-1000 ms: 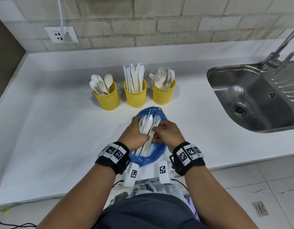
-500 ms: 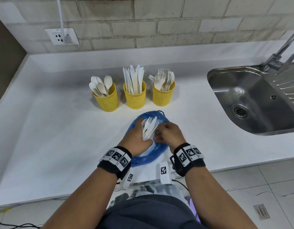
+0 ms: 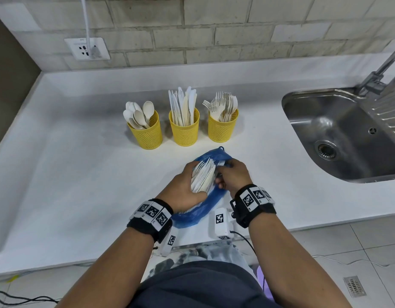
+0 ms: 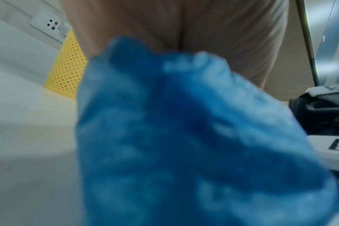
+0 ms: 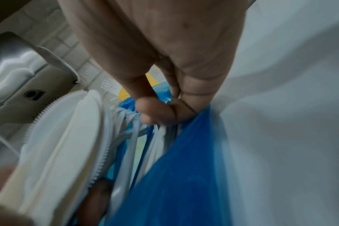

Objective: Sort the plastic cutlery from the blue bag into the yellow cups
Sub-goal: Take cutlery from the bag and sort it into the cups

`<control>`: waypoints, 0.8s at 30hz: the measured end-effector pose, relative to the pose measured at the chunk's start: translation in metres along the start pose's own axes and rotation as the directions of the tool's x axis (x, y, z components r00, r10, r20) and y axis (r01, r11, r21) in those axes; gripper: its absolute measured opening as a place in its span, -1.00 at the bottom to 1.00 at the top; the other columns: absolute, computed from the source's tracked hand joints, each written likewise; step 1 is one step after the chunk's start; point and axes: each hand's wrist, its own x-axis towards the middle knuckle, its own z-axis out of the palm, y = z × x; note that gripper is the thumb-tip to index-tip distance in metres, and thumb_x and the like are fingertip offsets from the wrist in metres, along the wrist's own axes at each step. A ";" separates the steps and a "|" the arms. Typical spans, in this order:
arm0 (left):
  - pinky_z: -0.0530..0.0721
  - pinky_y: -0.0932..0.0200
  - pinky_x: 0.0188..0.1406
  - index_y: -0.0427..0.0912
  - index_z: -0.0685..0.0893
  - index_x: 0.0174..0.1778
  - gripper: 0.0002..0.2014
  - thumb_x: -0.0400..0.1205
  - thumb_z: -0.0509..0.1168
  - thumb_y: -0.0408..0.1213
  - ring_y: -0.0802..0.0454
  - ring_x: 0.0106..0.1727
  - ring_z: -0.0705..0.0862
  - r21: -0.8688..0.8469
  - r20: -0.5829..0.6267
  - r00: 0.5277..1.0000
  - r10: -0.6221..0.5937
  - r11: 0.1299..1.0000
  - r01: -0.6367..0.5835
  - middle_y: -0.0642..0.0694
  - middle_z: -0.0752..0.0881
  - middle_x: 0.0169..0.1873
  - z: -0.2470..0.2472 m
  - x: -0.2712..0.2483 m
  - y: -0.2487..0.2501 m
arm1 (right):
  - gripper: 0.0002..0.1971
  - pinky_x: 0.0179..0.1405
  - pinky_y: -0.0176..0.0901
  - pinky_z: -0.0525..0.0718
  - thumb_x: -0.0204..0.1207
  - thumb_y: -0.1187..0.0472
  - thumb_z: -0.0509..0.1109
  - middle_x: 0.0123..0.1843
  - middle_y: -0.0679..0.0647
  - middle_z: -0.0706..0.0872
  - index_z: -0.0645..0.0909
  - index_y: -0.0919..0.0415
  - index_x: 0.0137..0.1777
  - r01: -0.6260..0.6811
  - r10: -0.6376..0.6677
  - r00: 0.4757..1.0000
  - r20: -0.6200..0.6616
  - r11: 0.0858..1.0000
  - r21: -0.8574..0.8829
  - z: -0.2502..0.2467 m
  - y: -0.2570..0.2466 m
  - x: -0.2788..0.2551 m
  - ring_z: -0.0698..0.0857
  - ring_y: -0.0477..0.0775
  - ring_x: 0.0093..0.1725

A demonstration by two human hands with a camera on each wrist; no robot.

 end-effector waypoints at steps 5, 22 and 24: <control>0.66 0.03 0.22 0.11 0.06 0.74 -0.09 0.54 0.44 -0.22 -0.12 0.18 0.69 0.047 -0.024 1.000 -0.020 0.999 0.022 -0.13 0.66 0.31 0.001 0.002 -0.003 | -0.89 -0.49 -0.11 0.52 0.50 0.40 0.43 -0.54 0.19 0.61 0.67 0.34 -0.26 0.013 -0.013 1.000 0.000 0.999 -0.037 0.000 0.000 -0.002 0.56 0.18 -0.44; 0.53 0.27 0.06 0.08 0.22 0.67 -0.18 0.53 0.49 -0.26 0.05 0.09 0.66 -0.076 -0.213 0.976 -0.043 0.997 0.028 0.05 0.67 0.18 -0.005 0.004 -0.014 | -0.79 -0.16 0.46 0.80 0.24 0.01 0.38 -0.51 0.22 0.64 0.53 0.15 -0.35 0.097 -0.107 0.990 -0.094 0.990 -0.099 0.013 0.005 0.007 0.71 0.25 -0.52; 0.54 0.24 0.06 0.09 0.21 0.67 -0.17 0.53 0.48 -0.26 0.02 0.09 0.67 -0.074 -0.200 0.979 -0.047 0.997 0.033 0.02 0.69 0.19 -0.005 0.005 -0.014 | -0.76 -0.16 0.42 0.82 0.23 -0.01 0.39 -0.50 0.18 0.66 0.47 0.12 -0.42 0.094 -0.107 0.991 -0.079 0.984 -0.154 0.015 0.002 0.005 0.77 0.31 -0.41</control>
